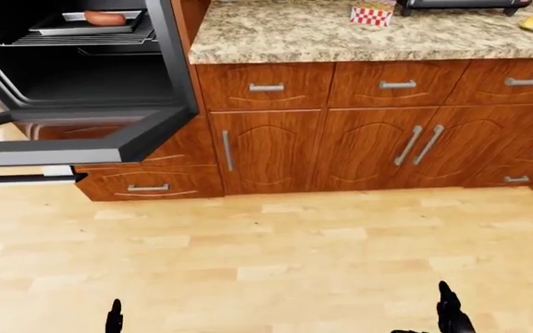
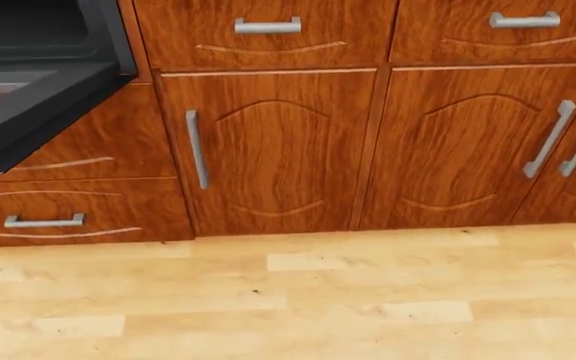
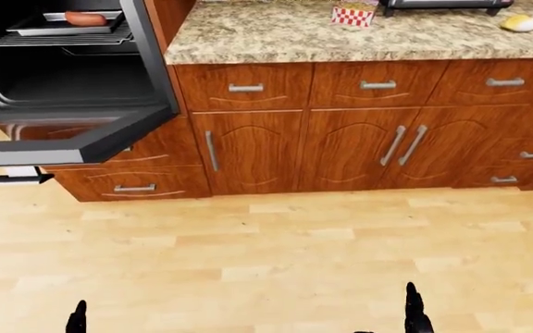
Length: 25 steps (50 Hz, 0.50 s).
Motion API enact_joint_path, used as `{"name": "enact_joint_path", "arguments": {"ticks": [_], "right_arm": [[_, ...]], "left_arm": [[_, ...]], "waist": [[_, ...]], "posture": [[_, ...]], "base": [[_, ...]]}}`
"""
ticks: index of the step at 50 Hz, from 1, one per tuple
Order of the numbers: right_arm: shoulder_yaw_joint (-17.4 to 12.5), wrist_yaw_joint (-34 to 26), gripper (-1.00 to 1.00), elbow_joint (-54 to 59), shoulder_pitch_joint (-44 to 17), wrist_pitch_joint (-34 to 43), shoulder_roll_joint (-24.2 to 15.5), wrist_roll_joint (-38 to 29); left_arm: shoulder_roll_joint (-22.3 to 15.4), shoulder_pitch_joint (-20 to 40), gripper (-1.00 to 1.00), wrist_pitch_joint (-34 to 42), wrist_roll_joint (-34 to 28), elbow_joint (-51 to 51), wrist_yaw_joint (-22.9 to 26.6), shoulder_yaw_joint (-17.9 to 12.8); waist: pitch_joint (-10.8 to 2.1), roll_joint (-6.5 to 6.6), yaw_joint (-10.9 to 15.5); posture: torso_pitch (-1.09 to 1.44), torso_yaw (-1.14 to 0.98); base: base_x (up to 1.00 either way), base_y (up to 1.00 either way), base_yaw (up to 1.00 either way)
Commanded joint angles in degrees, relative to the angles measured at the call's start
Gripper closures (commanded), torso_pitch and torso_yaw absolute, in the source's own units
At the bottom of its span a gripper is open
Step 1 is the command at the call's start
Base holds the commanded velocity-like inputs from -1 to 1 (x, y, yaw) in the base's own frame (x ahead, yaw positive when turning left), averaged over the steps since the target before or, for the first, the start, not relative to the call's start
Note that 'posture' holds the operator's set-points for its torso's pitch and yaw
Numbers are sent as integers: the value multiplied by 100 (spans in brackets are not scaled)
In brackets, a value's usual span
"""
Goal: Close the oven door.
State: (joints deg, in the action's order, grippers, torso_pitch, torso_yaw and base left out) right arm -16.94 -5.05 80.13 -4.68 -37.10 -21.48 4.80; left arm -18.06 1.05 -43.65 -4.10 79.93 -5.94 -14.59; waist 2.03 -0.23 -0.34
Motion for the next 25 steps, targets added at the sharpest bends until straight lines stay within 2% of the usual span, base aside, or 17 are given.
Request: {"name": "enact_joint_path", "arguments": {"ticks": [1, 5, 9, 14, 16, 17, 19, 20, 21, 23, 25], "right_arm": [[-37, 149, -100, -80, 89, -127, -58, -127], [-96, 246, -100, -60, 308, -105, -13, -340], [-163, 293, -100, -59, 385, -82, 11, -471], [-268, 232, -100, -53, 386, -28, 11, -509], [-316, 229, -100, -52, 400, -15, 14, -531], [-333, 235, -100, -53, 416, -19, 20, -536], [-332, 240, -100, -58, 430, -27, 31, -532], [-322, 246, -100, -60, 435, -32, 33, -529], [-316, 245, -100, -61, 438, -36, 35, -517], [-305, 230, -100, -63, 445, -32, 30, -485], [-299, 211, -100, -64, 442, -28, 24, -453]], "left_arm": [[24, -191, -100, 19, -299, -19, -360, 89], [73, -399, -100, 130, -463, -1, -408, -74], [118, -401, -100, 270, -703, -1, -596, -64], [167, -361, -100, 308, -523, -11, -614, -226], [168, -379, -100, 266, -586, -9, -784, -187], [159, -388, -100, 228, -667, -7, -895, -138], [148, -393, -100, 162, -745, -6, -1011, -107], [164, -393, -100, 126, -671, -7, -943, -168], [239, -389, -100, 74, -284, -15, -590, -432], [204, -393, -100, 75, -450, -11, -767, -283], [208, -392, -100, 75, -425, -12, -758, -292]], "waist": [[-46, -15, 5], [-37, -15, -7], [-22, -33, -6], [-27, -42, -2], [-43, -44, -7], [-157, -28, -11], [-74, -34, -25], [-71, -32, -33], [-84, 3, -33], [-87, 148, -8], [-100, 421, 15]], "posture": [[0, 0], [0, 0], [0, 0], [0, 0], [0, 0], [0, 0], [0, 0], [0, 0], [0, 0], [0, 0], [0, 0]], "base": [[0, 0, 0], [0, 0, 0], [0, 0, 0], [0, 0, 0], [0, 4, 0], [0, 17, 0], [0, 23, 0], [0, 26, 0], [0, 26, 0], [0, 25, 0], [0, 26, 0]]}}
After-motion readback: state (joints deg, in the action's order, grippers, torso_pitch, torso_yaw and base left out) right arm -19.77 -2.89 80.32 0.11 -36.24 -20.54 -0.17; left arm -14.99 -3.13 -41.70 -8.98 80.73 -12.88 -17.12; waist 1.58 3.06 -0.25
